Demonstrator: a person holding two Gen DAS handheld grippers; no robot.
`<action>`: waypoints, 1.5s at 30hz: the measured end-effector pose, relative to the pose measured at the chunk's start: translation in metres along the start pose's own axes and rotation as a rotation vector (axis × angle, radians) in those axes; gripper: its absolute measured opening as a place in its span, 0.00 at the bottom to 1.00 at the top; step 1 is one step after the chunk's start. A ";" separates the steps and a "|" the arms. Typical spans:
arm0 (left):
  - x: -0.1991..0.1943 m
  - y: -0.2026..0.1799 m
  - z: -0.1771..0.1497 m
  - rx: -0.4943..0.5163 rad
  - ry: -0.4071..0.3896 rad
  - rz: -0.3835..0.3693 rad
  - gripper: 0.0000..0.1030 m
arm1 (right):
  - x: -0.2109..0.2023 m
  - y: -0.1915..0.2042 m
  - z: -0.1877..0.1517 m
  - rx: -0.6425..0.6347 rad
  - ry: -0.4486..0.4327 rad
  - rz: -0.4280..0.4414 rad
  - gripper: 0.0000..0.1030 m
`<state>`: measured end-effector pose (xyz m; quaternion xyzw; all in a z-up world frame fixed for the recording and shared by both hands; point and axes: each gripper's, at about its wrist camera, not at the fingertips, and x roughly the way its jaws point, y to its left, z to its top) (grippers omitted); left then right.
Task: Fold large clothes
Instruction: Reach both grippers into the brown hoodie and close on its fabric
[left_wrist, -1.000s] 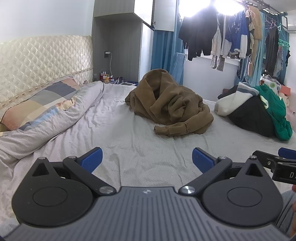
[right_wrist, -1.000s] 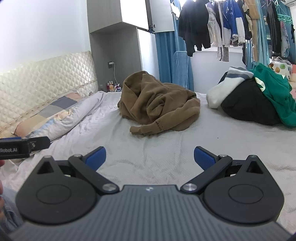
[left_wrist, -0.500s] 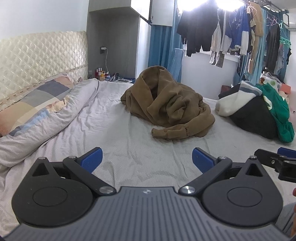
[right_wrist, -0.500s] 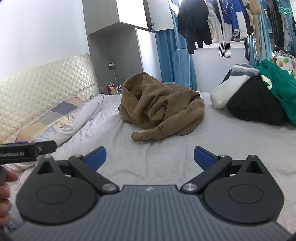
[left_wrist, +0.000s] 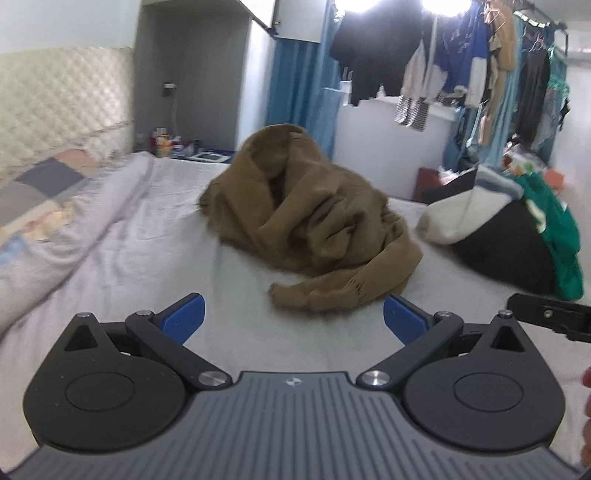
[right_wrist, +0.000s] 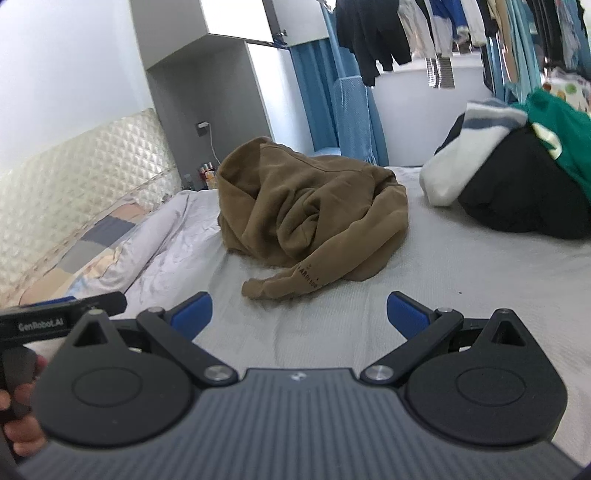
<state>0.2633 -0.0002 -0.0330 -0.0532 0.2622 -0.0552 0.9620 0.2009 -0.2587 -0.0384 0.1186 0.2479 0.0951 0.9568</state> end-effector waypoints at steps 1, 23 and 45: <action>0.015 0.001 0.006 -0.008 0.003 -0.013 1.00 | 0.009 -0.003 0.004 0.008 0.001 0.000 1.00; 0.389 0.020 0.161 -0.086 -0.102 -0.214 1.00 | 0.332 -0.112 0.116 0.157 -0.037 0.070 0.80; 0.451 0.036 0.239 -0.276 -0.010 -0.192 0.31 | 0.430 -0.147 0.180 0.319 0.170 0.206 0.45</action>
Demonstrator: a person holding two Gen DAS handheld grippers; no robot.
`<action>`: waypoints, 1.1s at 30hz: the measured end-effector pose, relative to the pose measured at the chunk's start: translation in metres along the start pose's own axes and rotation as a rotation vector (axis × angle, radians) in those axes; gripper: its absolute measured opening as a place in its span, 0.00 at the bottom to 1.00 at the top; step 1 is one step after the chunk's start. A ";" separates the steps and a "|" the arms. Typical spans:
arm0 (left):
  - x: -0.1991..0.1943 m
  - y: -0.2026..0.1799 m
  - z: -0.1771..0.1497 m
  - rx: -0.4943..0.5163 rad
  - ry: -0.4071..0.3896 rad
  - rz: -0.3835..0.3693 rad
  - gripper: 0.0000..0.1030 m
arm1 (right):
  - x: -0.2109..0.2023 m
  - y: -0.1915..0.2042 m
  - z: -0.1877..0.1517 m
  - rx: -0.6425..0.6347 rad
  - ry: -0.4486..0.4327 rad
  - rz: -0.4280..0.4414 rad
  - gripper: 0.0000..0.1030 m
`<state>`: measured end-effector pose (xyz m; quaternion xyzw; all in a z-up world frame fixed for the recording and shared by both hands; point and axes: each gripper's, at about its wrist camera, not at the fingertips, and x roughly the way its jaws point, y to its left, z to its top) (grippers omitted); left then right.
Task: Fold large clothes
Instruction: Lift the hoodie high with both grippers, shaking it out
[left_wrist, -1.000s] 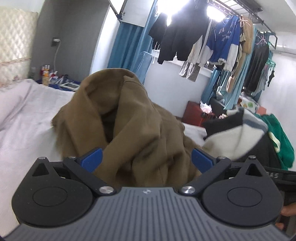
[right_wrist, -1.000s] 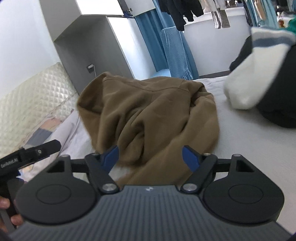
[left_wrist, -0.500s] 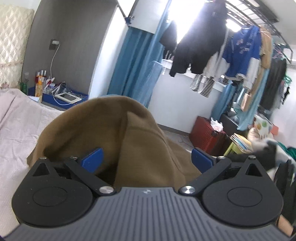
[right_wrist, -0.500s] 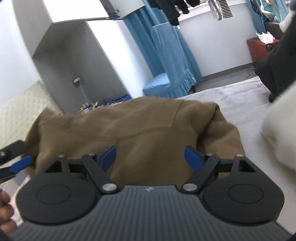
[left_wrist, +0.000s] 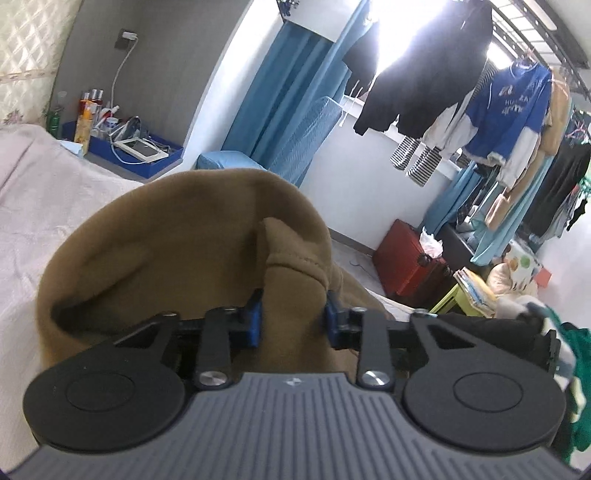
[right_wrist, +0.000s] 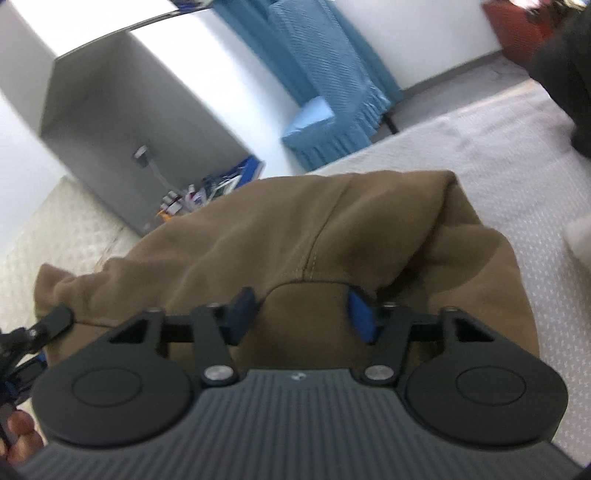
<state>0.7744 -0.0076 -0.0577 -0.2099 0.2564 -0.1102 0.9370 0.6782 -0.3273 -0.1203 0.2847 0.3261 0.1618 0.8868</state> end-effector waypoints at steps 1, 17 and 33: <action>-0.014 0.000 -0.004 -0.010 -0.003 -0.003 0.30 | -0.004 0.006 0.001 -0.021 -0.004 0.007 0.41; -0.309 0.045 -0.100 -0.216 -0.106 -0.139 0.12 | -0.212 0.102 -0.066 -0.173 -0.144 0.226 0.32; -0.582 0.106 -0.300 -0.317 -0.163 -0.127 0.12 | -0.353 0.163 -0.253 -0.345 -0.142 0.259 0.30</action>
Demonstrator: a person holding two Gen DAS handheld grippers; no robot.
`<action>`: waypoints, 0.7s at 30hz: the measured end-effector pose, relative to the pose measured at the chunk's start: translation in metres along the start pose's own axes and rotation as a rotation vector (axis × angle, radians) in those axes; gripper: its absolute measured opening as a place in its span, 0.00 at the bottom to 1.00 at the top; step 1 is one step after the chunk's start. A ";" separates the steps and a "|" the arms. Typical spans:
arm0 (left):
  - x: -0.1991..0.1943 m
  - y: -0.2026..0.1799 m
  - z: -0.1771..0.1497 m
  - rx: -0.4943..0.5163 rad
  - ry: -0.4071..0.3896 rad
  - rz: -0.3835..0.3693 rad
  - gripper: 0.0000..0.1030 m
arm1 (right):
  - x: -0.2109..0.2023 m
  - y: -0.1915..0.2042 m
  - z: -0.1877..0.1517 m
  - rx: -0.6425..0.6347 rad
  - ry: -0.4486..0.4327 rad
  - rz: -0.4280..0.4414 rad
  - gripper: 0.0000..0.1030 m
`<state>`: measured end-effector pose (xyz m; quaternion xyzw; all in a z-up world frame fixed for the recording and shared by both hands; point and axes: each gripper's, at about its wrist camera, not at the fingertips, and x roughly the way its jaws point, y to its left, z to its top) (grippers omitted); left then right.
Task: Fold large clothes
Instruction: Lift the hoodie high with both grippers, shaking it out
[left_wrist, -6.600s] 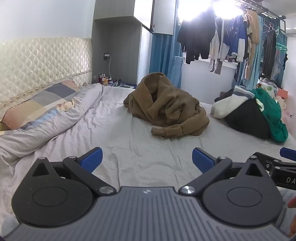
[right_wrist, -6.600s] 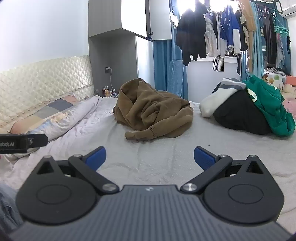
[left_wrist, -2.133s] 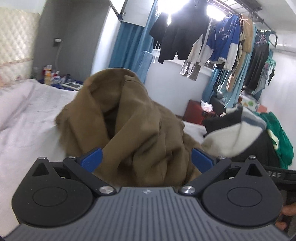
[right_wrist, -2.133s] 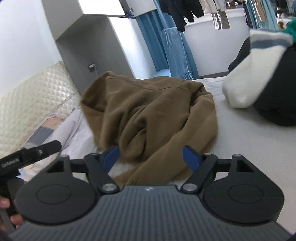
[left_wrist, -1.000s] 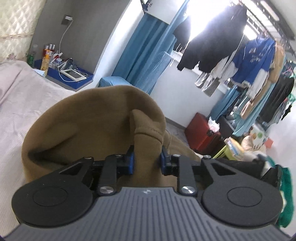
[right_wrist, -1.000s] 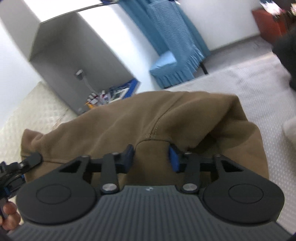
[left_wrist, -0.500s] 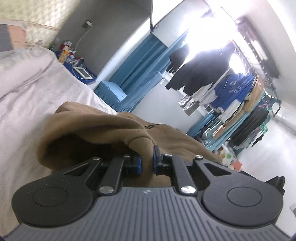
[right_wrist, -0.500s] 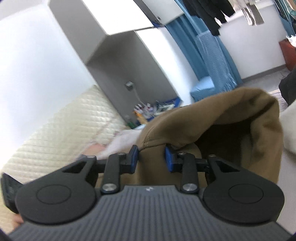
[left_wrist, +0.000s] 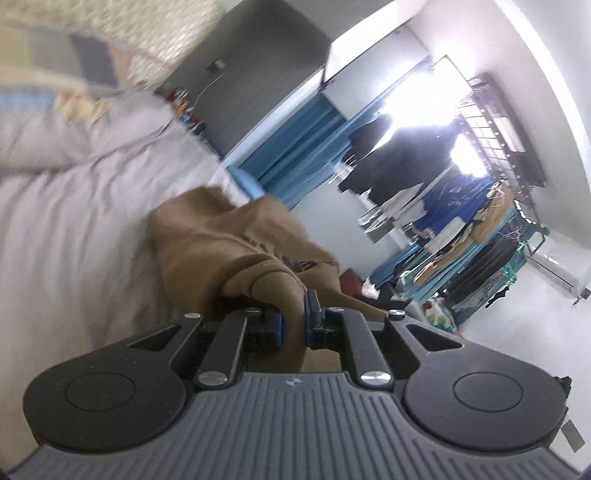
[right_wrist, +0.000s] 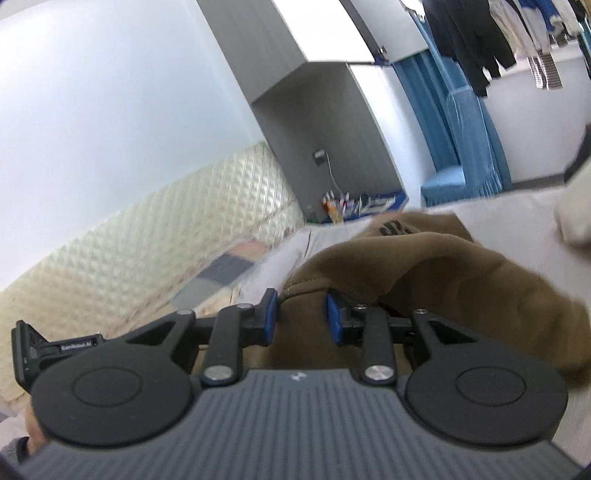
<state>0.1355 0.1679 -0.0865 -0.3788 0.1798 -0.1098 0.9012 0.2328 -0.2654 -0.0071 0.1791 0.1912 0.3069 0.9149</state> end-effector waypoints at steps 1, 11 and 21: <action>-0.002 0.006 -0.012 -0.004 0.009 0.009 0.12 | -0.002 -0.001 -0.011 0.003 0.007 -0.007 0.30; 0.002 0.030 -0.043 -0.078 0.003 0.001 0.13 | -0.012 -0.012 -0.063 0.119 0.013 -0.031 0.36; 0.033 0.044 -0.029 -0.186 0.053 0.014 0.35 | -0.021 -0.045 -0.093 0.286 0.016 -0.060 0.81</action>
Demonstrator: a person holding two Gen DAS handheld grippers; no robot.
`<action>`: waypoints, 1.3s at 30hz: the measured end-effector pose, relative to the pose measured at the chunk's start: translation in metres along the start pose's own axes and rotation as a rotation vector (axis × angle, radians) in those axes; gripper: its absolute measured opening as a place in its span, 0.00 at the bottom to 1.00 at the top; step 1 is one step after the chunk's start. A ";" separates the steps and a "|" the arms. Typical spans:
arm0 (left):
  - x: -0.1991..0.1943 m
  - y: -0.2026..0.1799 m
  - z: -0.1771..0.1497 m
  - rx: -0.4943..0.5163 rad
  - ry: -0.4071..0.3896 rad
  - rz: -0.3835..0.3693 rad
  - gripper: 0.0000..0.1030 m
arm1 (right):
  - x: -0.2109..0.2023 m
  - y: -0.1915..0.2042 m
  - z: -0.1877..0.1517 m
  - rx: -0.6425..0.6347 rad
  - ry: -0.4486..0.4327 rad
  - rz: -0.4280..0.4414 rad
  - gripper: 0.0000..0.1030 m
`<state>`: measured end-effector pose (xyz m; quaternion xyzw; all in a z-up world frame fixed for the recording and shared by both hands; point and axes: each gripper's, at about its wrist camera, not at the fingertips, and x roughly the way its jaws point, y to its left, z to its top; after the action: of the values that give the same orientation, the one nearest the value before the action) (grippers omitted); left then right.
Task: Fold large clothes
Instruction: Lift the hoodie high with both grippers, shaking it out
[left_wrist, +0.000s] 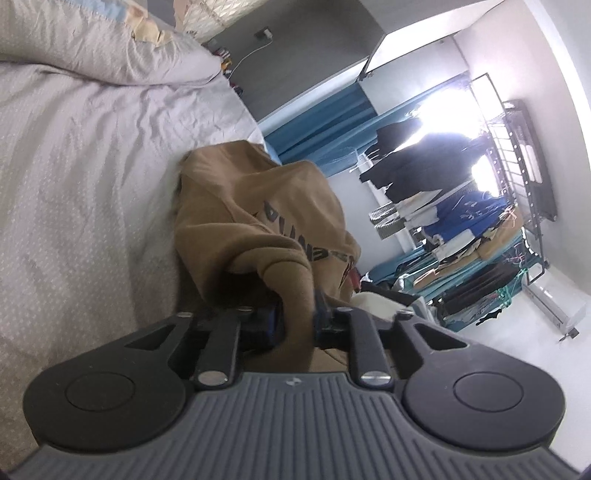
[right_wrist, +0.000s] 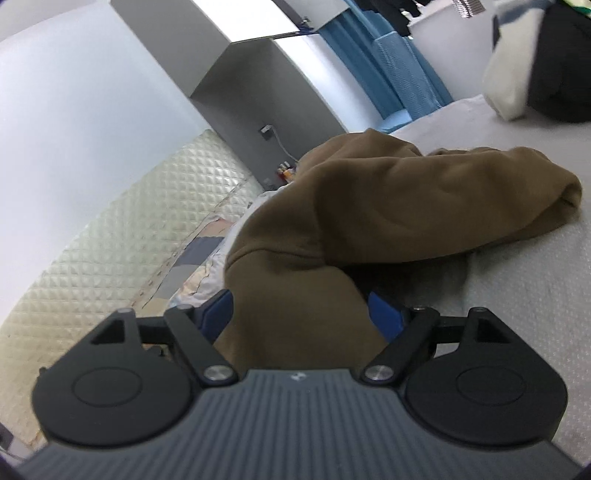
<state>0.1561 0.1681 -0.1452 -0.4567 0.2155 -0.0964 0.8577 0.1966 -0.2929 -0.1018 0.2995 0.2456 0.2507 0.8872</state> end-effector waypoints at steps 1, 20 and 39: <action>0.003 0.001 0.001 0.004 0.001 0.014 0.42 | 0.004 -0.003 0.002 0.025 0.006 0.012 0.82; 0.060 0.017 0.010 -0.018 0.144 -0.050 0.32 | 0.112 -0.021 0.010 0.073 0.348 0.169 0.95; -0.011 -0.038 0.030 0.085 -0.101 -0.207 0.13 | -0.009 0.066 0.022 -0.217 -0.035 0.276 0.22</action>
<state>0.1618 0.1733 -0.0964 -0.4441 0.1194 -0.1703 0.8715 0.1832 -0.2619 -0.0406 0.2368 0.1583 0.3899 0.8757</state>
